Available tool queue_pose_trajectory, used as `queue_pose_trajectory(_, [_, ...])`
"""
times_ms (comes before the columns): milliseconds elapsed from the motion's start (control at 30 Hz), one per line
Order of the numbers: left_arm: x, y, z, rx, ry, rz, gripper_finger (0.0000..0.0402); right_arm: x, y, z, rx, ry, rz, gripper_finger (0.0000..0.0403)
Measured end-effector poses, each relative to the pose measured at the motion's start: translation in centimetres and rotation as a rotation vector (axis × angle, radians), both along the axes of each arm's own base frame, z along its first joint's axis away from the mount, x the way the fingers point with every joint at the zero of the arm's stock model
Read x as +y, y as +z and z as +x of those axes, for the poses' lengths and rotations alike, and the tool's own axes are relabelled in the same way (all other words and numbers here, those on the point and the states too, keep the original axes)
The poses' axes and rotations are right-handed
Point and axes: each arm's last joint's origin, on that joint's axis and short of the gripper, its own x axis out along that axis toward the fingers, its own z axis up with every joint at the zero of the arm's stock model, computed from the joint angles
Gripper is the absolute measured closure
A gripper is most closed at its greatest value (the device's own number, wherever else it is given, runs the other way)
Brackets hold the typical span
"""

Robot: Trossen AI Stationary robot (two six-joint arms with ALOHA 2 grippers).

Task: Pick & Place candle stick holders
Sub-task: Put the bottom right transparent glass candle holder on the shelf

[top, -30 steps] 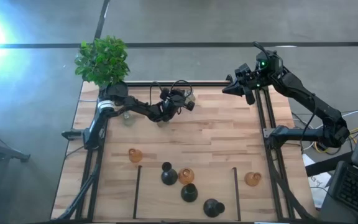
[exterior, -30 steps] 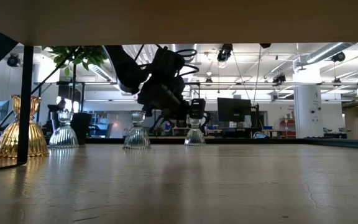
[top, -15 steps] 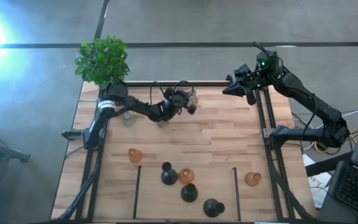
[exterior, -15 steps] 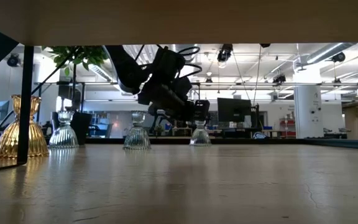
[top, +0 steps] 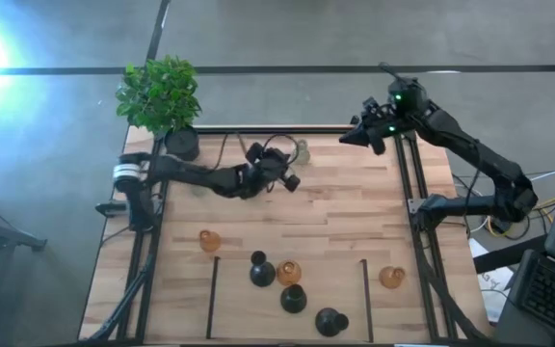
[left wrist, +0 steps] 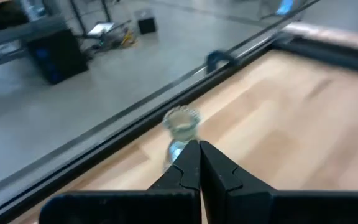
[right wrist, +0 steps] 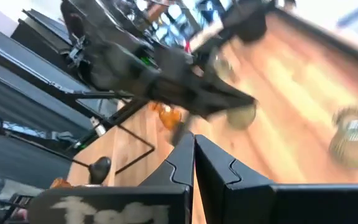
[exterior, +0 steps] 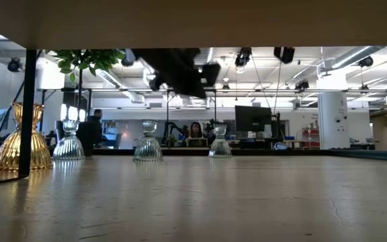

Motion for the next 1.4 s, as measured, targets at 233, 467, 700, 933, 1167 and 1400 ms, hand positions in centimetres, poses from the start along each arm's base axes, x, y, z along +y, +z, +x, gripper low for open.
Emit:
queue_pose_trajectory(233, [-2.2, 4.2, -4.9, -0.139, -0.28, -0.079, 0.0401, -2.7, -1.7, 2.4, 0.181, 0.038, 0.081, 0.0394])
queue_pose_trajectory(467, [-2.9, 6.4, -9.3, -0.238, -0.401, -0.094, 0.0388, -4.6, 0.0, 2.8, 0.658, 0.144, -0.231, 0.0394])
queue_pose_trajectory(700, [-3.0, 7.7, -11.6, -0.277, -0.355, -0.033, 0.0388, -8.8, 1.3, 2.2, 0.534, 0.099, -0.311, 0.0395])
queue_pose_trajectory(933, [-3.0, 7.9, -11.8, -0.285, -0.347, -0.028, 0.0389, -13.3, 0.9, 0.6, 0.387, 0.081, -0.121, 0.0395])
queue_pose_trajectory(1167, [-2.8, 7.6, -11.6, -0.271, -0.322, -0.025, 0.039, -15.3, 0.7, 1.4, 0.402, 0.092, -0.143, 0.0394])
queue_pose_trajectory(1400, [-2.6, 7.3, -11.4, -0.241, -0.289, 0.004, 0.039, -15.2, 0.5, 2.6, 0.44, 0.123, -0.106, 0.0355])
